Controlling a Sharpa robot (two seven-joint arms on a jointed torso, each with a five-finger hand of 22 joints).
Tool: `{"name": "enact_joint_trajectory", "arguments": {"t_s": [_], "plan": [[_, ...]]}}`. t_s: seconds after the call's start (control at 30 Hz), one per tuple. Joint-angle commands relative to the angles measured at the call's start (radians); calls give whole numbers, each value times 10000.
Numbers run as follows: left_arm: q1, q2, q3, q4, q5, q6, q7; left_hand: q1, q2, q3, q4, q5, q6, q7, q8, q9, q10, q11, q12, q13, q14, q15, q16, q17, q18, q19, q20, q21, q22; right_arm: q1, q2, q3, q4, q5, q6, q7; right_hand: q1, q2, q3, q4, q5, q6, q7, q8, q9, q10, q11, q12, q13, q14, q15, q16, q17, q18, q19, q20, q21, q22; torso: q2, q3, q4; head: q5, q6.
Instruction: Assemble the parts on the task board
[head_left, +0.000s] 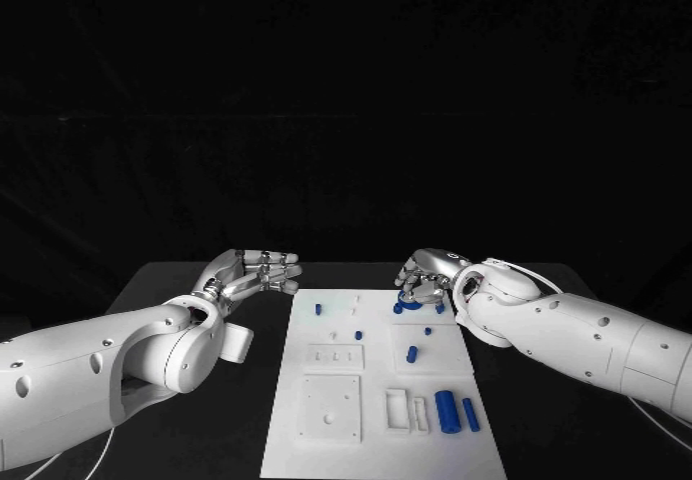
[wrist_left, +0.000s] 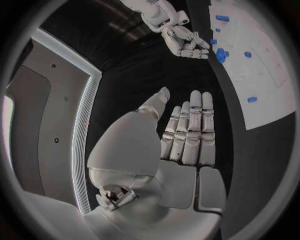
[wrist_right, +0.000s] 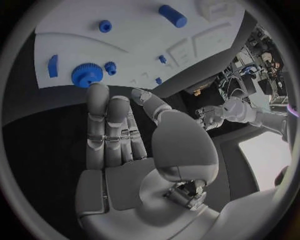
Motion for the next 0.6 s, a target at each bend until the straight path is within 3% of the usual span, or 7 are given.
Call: {"name": "enact_joint_trajectory", "arguments": {"t_s": [0.03,0.23,0.6], "plan": [[67,-7,19,75,-76,392,112,-73,1,-23,-22,-14,-70,-1,32,6,-73,-14,-1,-1,-72,3,1,-13,34,-89,-6,21,4,10,3,6,43,-665,135,-105,-92,-78,138,-19,150,137,6,-14,10,201,-46,20,11,-33,-7,34,20,-46,-126,-20,196,338,138,9,38,-34,15],[106,4,23,64,-76,458,77,-62,12,-44,-34,-28,-132,6,27,3,-120,-2,-1,-1,-97,16,-26,-14,37,-112,12,5,-12,9,5,5,147,-997,247,-189,-126,-143,515,-87,361,169,-4,-11,13,-60,30,14,-19,-23,-16,278,137,155,-28,-39,294,751,216,12,51,-97,61],[119,49,24,9,-75,587,-3,-62,32,-109,-51,-44,-252,13,23,-2,-223,19,-3,-1,-124,38,-72,-15,46,-122,37,-33,-58,4,194,3,-1,-1636,378,-251,-177,-247,679,-35,473,203,20,-11,15,-1053,290,4,-57,-77,162,443,4,531,189,169,-640,302,374,27,88,-153,146]]}}
